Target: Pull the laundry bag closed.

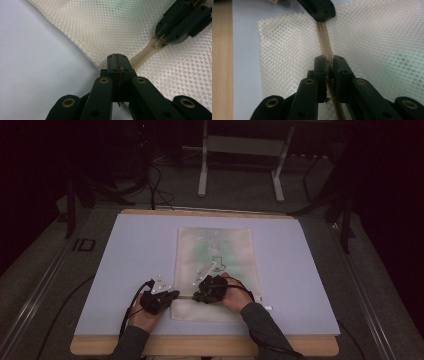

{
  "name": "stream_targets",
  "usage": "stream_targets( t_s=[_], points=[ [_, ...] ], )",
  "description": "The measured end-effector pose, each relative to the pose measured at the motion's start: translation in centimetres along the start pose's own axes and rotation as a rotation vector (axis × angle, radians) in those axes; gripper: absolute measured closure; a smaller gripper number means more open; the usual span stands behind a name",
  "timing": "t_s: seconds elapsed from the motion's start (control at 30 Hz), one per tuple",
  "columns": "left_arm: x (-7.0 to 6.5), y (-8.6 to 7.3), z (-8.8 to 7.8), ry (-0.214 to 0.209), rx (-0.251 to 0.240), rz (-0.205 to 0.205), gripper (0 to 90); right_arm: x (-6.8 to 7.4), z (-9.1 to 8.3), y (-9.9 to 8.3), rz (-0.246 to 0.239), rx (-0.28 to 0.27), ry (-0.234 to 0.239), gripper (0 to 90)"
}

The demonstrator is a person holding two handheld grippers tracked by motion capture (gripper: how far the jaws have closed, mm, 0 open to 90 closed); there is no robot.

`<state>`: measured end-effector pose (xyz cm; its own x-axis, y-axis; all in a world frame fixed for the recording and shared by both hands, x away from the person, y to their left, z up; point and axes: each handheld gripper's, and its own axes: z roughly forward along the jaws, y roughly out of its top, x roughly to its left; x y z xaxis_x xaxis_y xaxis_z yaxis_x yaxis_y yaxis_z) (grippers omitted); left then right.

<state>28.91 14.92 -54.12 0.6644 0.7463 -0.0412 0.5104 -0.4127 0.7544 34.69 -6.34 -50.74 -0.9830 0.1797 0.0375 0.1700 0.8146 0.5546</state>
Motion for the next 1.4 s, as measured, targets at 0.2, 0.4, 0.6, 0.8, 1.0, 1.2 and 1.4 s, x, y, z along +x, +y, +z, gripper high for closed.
stream_targets(
  t_s=[0.2, 0.4, 0.6, 0.8, 1.0, 1.2, 1.4],
  points=[
    [0.0, 0.0, 0.0, -0.001, 0.000, 0.000, 89.6, -0.1, -0.4, -0.4, 0.007, -0.006, 0.001, 82.3],
    [0.0, 0.0, 0.0, 0.001, 0.000, 0.001, 89.6, -0.2, -0.7, -0.5, 0.000, -0.005, -0.007, 82.3],
    [0.0, 0.0, 0.0, -0.001, 0.000, -0.001, 89.6, -0.4, -1.2, -0.9, 0.008, -0.008, -0.011, 82.4],
    [0.0, 0.0, 0.0, -0.002, 0.000, -0.002, 89.6, -0.6, -1.6, -1.2, 0.009, -0.008, -0.015, 82.3],
    [0.1, 0.0, 0.0, -0.004, 0.001, -0.004, 89.6, -0.6, -1.8, -1.4, 0.018, -0.013, -0.015, 82.3],
    [0.0, 0.0, 0.0, -0.002, 0.001, -0.003, 89.6, -0.8, -2.3, -1.7, 0.025, -0.012, -0.019, 82.3],
    [0.1, 0.0, 0.0, -0.006, 0.001, -0.006, 89.6, -0.9, -2.8, -2.0, 0.025, -0.011, -0.026, 82.4]
  ],
)
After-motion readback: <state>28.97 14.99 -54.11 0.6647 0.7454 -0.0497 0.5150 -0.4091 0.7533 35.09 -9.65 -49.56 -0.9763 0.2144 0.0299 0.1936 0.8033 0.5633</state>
